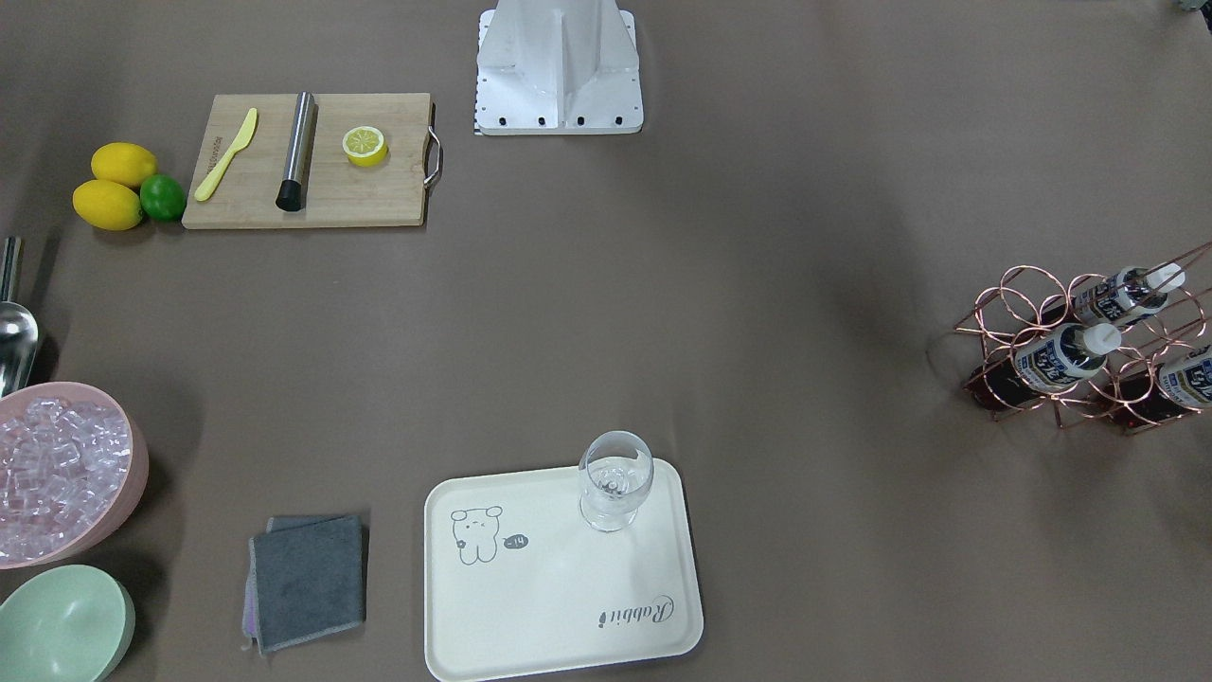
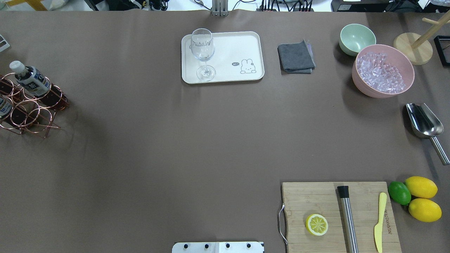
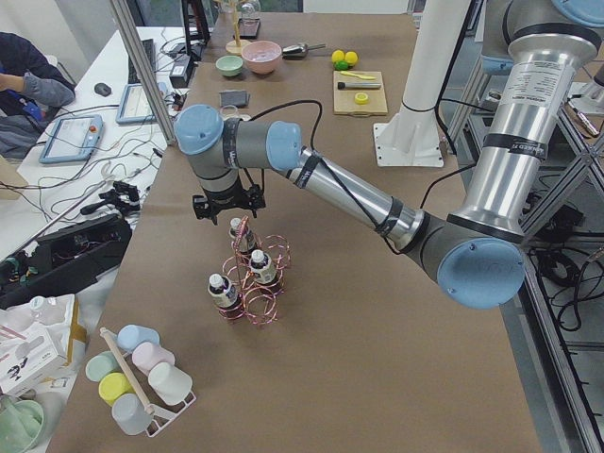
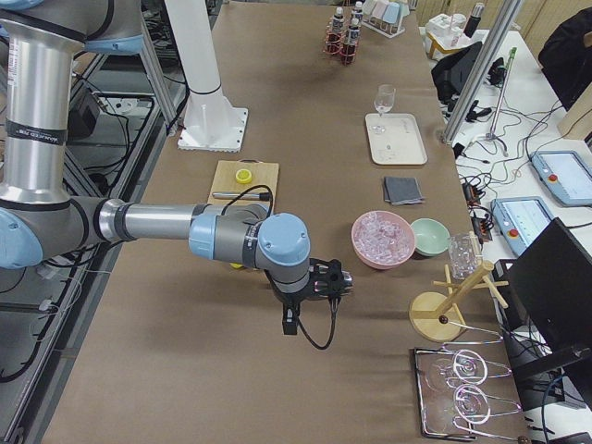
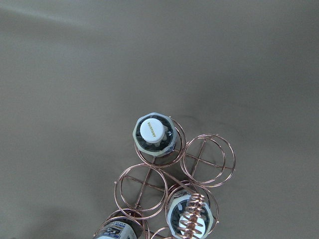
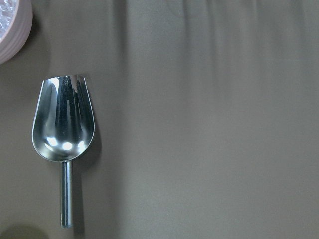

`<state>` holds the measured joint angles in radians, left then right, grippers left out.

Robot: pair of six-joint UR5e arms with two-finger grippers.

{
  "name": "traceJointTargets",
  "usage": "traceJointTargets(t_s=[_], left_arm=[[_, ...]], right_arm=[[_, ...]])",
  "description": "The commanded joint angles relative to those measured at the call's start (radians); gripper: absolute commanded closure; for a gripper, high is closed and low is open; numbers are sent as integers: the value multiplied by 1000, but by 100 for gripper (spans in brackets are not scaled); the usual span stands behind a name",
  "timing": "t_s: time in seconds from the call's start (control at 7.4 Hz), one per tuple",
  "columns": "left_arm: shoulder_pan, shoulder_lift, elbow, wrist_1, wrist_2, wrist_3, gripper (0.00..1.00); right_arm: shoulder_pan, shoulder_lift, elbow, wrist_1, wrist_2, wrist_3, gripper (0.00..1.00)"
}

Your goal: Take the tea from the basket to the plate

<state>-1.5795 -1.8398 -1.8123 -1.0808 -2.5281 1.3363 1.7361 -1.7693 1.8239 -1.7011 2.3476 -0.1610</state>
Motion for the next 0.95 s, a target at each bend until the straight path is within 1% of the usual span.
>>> traceJointTargets(t_s=[0.0,0.27,0.81], left_arm=[[31,-10,-2,-25,29,23,2],[94,-4,-34,-25,31,14,3],[122,42,-48,-51,65,21,4]], right_arm=[[13,-1,0,0,1,0,0],[14,2,-2,0,1,0,0],[14,1,0,0,1,0,0]])
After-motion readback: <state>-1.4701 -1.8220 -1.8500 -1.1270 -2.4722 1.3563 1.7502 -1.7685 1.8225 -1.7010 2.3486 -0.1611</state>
